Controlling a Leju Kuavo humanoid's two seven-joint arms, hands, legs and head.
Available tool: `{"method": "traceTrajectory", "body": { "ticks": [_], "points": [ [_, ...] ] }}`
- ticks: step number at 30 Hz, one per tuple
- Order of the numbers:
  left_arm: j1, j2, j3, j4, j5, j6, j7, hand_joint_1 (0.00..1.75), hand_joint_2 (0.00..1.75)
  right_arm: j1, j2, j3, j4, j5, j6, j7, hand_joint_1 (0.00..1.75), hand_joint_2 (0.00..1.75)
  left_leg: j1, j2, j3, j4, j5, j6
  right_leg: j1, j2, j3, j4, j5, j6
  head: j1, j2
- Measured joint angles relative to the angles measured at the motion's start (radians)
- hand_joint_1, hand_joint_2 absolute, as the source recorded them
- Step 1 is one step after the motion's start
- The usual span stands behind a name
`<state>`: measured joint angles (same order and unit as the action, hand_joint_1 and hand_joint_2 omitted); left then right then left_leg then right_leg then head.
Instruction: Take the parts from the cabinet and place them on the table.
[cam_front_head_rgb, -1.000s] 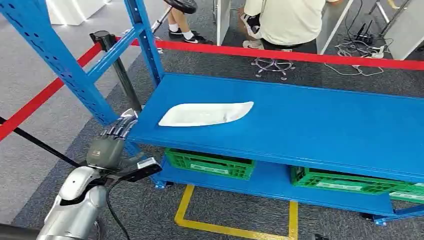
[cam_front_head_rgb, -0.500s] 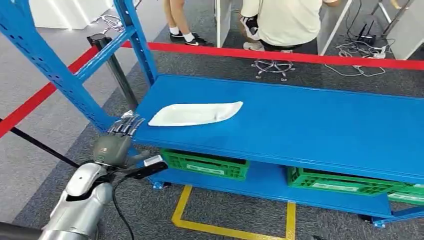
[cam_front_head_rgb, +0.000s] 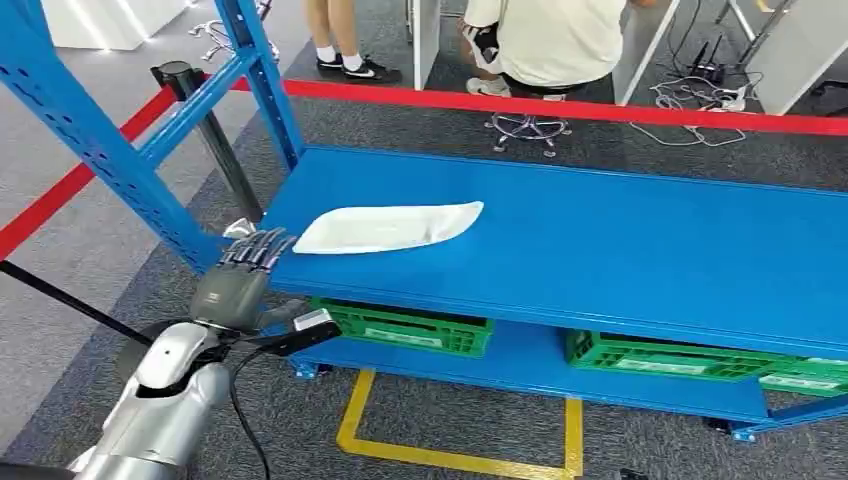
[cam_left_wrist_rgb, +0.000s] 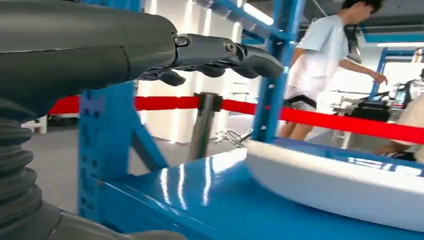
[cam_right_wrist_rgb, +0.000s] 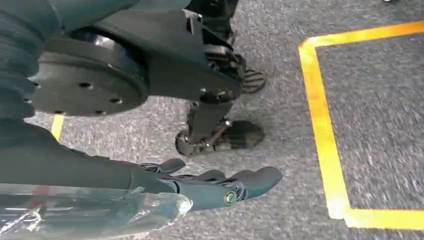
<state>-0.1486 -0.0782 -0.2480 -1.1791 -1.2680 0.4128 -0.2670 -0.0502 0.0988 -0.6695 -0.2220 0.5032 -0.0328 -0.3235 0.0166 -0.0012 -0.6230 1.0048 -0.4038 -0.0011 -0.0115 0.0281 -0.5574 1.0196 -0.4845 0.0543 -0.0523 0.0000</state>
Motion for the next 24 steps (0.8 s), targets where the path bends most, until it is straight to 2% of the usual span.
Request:
{"method": "traceTrajectory", "body": {
  "ticks": [1,2,4,5,6,7,9,10,11,12,13,14,17,21,24],
  "points": [
    [-0.004,0.000,-0.001,0.000,0.000,0.001,0.001,0.00,1.75,0.000,0.000,0.000,0.000,0.002,0.000,-0.001,0.00,1.75,0.000,0.001,0.001,-0.001,-0.001,0.006,0.000,-0.010,-0.012,0.023,-0.018,0.004,0.006,0.000],
    [-0.007,-0.002,-0.004,0.000,0.000,0.001,0.001,0.00,1.75,-0.001,0.000,0.000,0.001,0.003,0.000,-0.001,0.00,1.75,0.000,0.000,0.001,-0.001,-0.002,0.012,0.001,-0.016,-0.038,0.080,-0.051,0.006,0.014,0.000],
    [-0.006,-0.002,-0.009,0.005,-0.002,0.001,0.002,0.00,1.75,-0.003,0.000,0.000,0.001,0.003,0.001,-0.001,0.00,1.75,-0.004,0.001,0.001,-0.001,-0.003,0.016,0.000,-0.018,-0.124,0.249,-0.120,0.010,0.017,0.000],
    [-0.006,-0.003,-0.009,0.008,-0.002,0.001,0.005,0.00,1.75,-0.001,0.000,0.000,0.001,0.005,0.002,-0.001,0.00,1.75,-0.006,0.001,0.001,-0.001,-0.004,0.017,0.000,-0.018,-0.155,0.303,-0.130,0.010,0.018,0.000],
    [-0.006,-0.003,-0.009,0.011,-0.003,0.001,0.006,0.00,1.75,0.001,0.000,0.000,0.001,0.006,0.003,-0.001,0.00,1.75,-0.007,0.001,0.002,-0.001,-0.004,0.017,0.000,-0.018,-0.166,0.312,-0.118,0.009,0.017,0.000],
    [-0.006,-0.003,-0.009,0.014,-0.003,0.001,0.007,0.00,1.75,0.002,0.000,0.000,0.002,0.007,0.004,-0.001,0.00,1.75,-0.008,0.001,0.003,0.000,-0.005,0.017,0.001,-0.018,-0.154,0.274,-0.083,0.008,0.018,0.000],
    [-0.007,-0.004,-0.009,0.018,-0.006,0.001,0.010,0.00,1.75,0.000,0.000,0.000,0.002,0.008,0.005,-0.002,0.00,1.75,-0.008,0.001,0.009,0.000,-0.007,0.015,0.001,-0.021,-0.078,0.103,0.013,0.002,0.017,0.000],
    [-0.008,-0.005,-0.009,0.019,-0.008,0.001,0.011,0.00,1.75,-0.002,0.000,0.000,0.002,0.009,0.005,-0.003,0.00,1.75,-0.008,0.001,0.011,0.000,-0.009,0.012,0.001,-0.027,-0.042,0.024,0.038,-0.001,0.018,0.000],
    [-0.009,-0.004,-0.009,0.020,-0.009,0.001,0.013,0.00,1.75,-0.004,0.000,0.000,0.002,0.010,0.005,-0.003,0.00,1.75,-0.016,0.000,0.009,0.004,-0.010,0.006,0.006,-0.027,-0.032,0.006,0.026,-0.004,0.018,0.000],
    [-0.009,-0.004,-0.009,0.021,-0.009,0.001,0.014,0.00,1.75,-0.005,0.000,0.000,0.002,0.010,0.005,-0.003,0.00,1.75,-0.016,0.000,0.007,0.003,-0.007,0.002,0.004,-0.023,-0.027,0.006,0.031,-0.011,0.015,0.000],
    [-0.009,-0.003,-0.009,0.022,-0.010,0.001,0.016,0.00,1.75,-0.004,0.002,0.000,0.002,0.012,0.006,-0.004,0.00,1.75,-0.018,0.000,0.006,0.005,-0.008,0.015,0.002,-0.022,-0.029,0.004,0.036,-0.005,0.015,0.000],
    [-0.009,-0.003,-0.009,0.024,-0.010,0.002,0.018,0.00,1.75,-0.002,0.001,0.000,0.002,0.014,0.006,-0.004,0.00,1.75,-0.017,0.000,0.007,0.003,-0.004,0.022,0.003,-0.020,-0.029,0.004,0.037,-0.007,0.014,0.000],
    [-0.015,-0.004,-0.010,0.030,-0.014,0.002,0.022,0.00,1.75,-0.001,0.002,0.000,0.002,0.019,0.007,-0.005,0.00,1.75,-0.015,0.002,0.009,-0.005,0.002,0.015,0.007,-0.016,-0.032,0.004,0.038,-0.012,0.014,0.000],
    [-0.018,-0.004,-0.011,0.035,-0.020,0.002,0.025,0.00,1.75,-0.002,0.002,0.000,0.002,0.025,0.009,-0.006,0.00,1.75,-0.012,0.002,0.009,-0.012,0.006,-0.005,0.010,-0.017,-0.035,0.005,0.039,-0.021,0.014,0.000],
    [-0.021,-0.004,-0.011,0.041,-0.021,0.002,0.028,0.00,1.75,-0.002,0.002,0.000,0.002,0.032,0.009,-0.006,0.00,1.75,-0.011,0.002,0.008,-0.013,0.007,-0.010,0.011,-0.017,-0.036,0.005,0.040,-0.022,0.014,0.000]
  ]
}}
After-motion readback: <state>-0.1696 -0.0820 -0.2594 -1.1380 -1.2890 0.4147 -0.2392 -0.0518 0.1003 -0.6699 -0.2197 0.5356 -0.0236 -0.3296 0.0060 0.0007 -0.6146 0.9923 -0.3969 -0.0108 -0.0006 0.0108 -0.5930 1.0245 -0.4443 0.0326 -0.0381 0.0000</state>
